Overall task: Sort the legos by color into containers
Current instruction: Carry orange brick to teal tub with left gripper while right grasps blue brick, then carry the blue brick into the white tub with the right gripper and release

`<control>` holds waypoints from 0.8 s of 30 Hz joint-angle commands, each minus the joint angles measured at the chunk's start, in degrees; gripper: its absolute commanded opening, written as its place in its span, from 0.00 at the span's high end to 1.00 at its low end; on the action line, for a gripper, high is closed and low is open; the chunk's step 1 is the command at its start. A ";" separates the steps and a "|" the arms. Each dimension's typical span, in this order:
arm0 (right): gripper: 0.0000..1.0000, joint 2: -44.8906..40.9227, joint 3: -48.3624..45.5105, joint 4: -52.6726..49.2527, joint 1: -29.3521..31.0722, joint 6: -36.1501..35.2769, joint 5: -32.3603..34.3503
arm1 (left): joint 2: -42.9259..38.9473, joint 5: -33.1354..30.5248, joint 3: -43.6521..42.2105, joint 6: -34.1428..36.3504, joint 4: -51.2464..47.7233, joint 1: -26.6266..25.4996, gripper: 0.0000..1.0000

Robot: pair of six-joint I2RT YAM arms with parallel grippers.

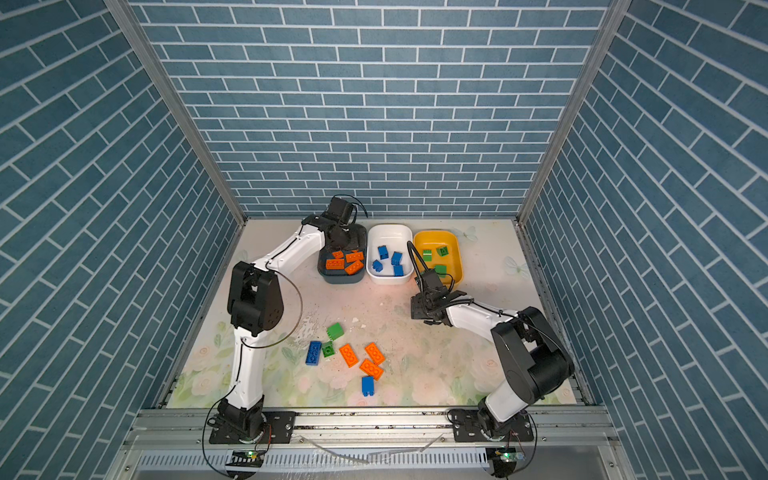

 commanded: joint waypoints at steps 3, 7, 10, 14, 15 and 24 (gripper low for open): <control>0.38 2.70 3.76 -2.51 0.22 0.67 1.88 | -9.83 1.56 -9.06 0.00 4.80 -0.72 0.01; 0.47 4.46 5.23 -3.12 0.46 0.58 1.88 | -14.84 1.24 -15.23 -1.39 6.86 -0.81 0.01; 0.53 5.39 5.95 -3.30 0.81 0.10 2.16 | -18.75 -0.33 -20.30 -3.11 8.86 -0.76 0.01; 0.59 6.35 6.66 -3.93 1.11 -0.60 2.67 | -22.10 -0.82 -23.83 -3.67 9.56 -0.77 0.01; 0.60 6.54 6.91 -4.11 1.20 -0.85 2.64 | -22.67 -0.81 -24.44 -3.80 9.51 -0.81 0.01; 0.73 4.50 5.91 -1.36 1.95 -4.42 -0.34 | -26.13 -3.43 -27.78 -3.89 6.74 -1.89 0.01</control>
